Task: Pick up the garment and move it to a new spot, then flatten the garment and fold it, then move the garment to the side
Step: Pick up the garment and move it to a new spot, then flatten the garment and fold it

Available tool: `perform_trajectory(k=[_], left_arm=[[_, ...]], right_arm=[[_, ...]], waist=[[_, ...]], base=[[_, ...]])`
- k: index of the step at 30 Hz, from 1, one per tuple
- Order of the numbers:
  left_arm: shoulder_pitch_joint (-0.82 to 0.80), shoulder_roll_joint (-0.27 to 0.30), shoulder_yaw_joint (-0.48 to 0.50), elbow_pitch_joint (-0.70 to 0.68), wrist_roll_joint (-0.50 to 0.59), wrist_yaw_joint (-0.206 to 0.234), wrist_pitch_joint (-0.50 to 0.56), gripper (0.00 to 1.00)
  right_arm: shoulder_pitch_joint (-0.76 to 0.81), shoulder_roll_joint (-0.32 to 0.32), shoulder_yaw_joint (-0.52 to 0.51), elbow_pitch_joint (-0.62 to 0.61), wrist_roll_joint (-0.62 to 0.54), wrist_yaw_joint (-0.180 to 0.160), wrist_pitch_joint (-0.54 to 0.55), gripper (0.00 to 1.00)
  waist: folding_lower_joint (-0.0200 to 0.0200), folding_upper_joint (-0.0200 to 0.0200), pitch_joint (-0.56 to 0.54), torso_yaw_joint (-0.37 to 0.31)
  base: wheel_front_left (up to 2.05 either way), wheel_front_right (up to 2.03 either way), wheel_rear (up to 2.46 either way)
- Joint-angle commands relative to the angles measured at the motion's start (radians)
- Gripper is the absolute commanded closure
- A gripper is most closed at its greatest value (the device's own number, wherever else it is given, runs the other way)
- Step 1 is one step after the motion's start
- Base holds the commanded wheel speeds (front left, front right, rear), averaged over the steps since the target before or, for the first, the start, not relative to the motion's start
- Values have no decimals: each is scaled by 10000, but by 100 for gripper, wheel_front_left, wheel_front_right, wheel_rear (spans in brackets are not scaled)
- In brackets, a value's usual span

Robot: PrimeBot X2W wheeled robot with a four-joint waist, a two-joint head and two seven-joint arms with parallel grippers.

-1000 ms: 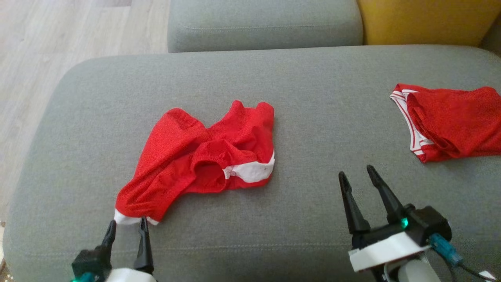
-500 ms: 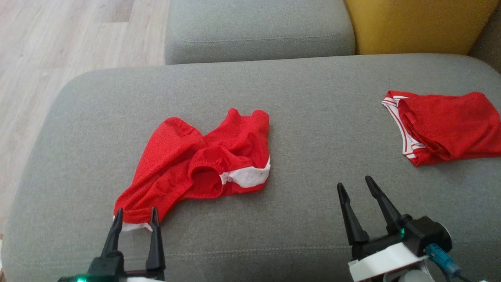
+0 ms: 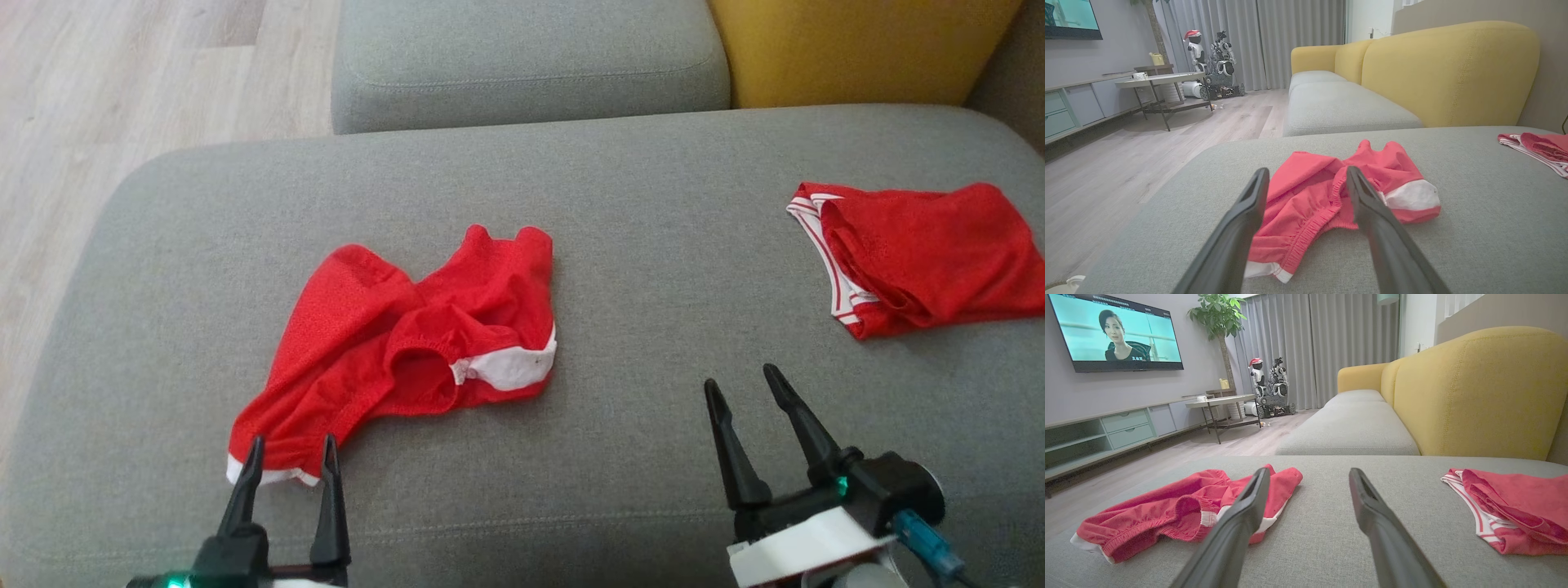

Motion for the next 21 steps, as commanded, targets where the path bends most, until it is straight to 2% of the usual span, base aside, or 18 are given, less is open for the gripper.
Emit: perform_trajectory(k=[1,21], left_arm=[[-420,-111,342,-268,82,-30,-122,0],[-492,-156,465,360,276,-391,-122,0]], right_arm=[[-248,30,204,-369,15,-11,-82,0],[-260,30,381,-232,-21,-11,-82,0]], waist=[[0,-1,6,-10],[0,-1,-73,-82]], base=[[0,0,0],[0,0,0]])
